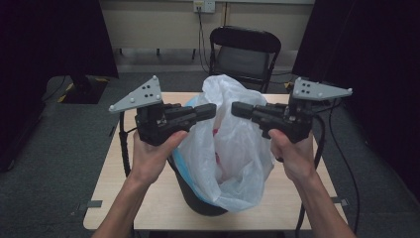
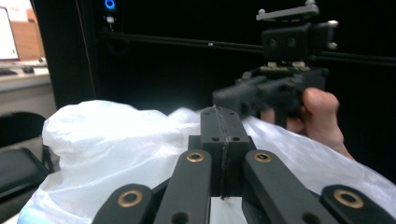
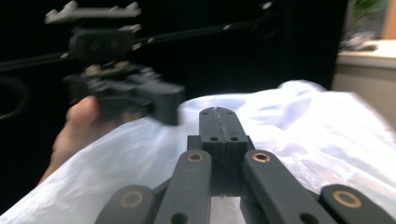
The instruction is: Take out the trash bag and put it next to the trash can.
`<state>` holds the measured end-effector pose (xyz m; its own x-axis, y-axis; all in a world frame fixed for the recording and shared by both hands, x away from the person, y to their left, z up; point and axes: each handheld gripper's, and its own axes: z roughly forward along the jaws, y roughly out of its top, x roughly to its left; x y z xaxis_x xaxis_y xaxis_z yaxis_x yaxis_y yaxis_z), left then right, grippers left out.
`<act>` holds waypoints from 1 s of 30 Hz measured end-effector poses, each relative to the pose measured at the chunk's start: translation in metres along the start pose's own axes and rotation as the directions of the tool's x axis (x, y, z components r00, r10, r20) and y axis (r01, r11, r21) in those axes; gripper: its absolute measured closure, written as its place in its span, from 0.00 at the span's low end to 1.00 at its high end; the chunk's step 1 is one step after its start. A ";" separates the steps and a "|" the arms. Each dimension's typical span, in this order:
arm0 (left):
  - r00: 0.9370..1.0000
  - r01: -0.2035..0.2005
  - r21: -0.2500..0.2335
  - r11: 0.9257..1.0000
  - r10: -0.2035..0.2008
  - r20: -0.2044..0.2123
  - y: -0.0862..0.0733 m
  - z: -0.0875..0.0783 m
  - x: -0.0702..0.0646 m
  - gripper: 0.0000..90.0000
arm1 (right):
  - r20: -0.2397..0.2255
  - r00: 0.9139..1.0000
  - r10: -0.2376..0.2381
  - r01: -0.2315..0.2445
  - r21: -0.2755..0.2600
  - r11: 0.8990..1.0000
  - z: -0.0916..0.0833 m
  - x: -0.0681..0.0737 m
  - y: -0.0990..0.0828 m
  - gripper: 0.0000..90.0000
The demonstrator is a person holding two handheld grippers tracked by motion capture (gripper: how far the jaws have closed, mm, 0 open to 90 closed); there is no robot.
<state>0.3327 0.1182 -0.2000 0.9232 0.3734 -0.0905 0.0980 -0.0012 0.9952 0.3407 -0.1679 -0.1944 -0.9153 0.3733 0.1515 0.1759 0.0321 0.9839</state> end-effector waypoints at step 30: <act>0.999 0.024 -0.008 1.000 -0.024 -0.030 -0.006 0.012 0.007 0.40 | -0.057 0.998 0.011 -0.006 0.101 0.995 0.030 0.002 -0.021 1.00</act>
<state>0.3430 0.1101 -0.2070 0.9091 0.4009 -0.1134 0.1171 0.0152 0.9930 0.3464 -0.1402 -0.2175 -0.9324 0.3200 0.1678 0.2166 0.1233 0.9684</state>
